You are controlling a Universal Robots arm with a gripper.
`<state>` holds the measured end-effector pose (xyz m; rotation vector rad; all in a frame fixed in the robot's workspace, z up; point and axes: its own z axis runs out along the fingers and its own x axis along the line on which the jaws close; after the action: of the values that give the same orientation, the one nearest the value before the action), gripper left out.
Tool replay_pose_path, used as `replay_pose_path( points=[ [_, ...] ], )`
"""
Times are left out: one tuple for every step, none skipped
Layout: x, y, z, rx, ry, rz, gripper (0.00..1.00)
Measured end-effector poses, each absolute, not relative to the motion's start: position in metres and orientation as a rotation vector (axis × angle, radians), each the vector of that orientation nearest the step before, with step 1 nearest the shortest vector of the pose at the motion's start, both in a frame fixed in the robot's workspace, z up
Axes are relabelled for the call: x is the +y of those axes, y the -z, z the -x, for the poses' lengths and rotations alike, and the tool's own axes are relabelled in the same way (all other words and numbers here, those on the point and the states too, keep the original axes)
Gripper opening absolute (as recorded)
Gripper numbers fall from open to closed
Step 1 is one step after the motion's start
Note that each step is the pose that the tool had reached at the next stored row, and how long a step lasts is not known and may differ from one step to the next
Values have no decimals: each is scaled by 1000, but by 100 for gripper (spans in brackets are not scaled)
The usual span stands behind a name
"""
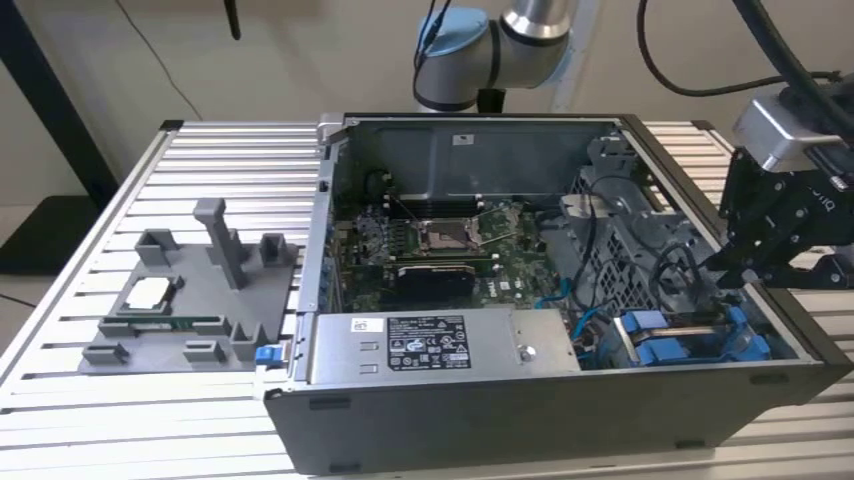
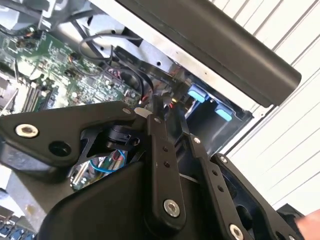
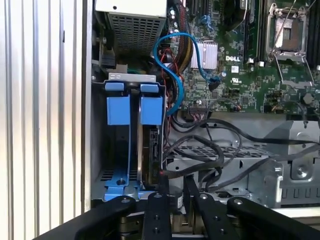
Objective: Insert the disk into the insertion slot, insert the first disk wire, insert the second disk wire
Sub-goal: 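Insert the first disk wire, then insert the second disk wire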
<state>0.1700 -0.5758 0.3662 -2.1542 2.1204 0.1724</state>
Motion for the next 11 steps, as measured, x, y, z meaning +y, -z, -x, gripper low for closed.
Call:
replay_pose_path(
  points=[
    [-576,-367,-170,2116,-171,2151,26],
    [-576,-368,-170,2113,-170,2149,26],
    [-576,-369,-170,2112,-169,2148,26],
    [-576,-371,-170,2110,-168,2146,26],
    [-576,-373,-170,2109,-167,2145,26],
    [-576,-373,-170,2107,-166,2143,26],
    [-576,-374,-170,2104,-164,2141,26],
    [-576,-374,-170,2101,-161,2139,26],
    [-576,-374,-171,2098,-156,2138,26],
    [-576,-374,-171,2096,-152,2137,26],
    [-576,-374,-172,2093,-149,2136,26]
  ],
)
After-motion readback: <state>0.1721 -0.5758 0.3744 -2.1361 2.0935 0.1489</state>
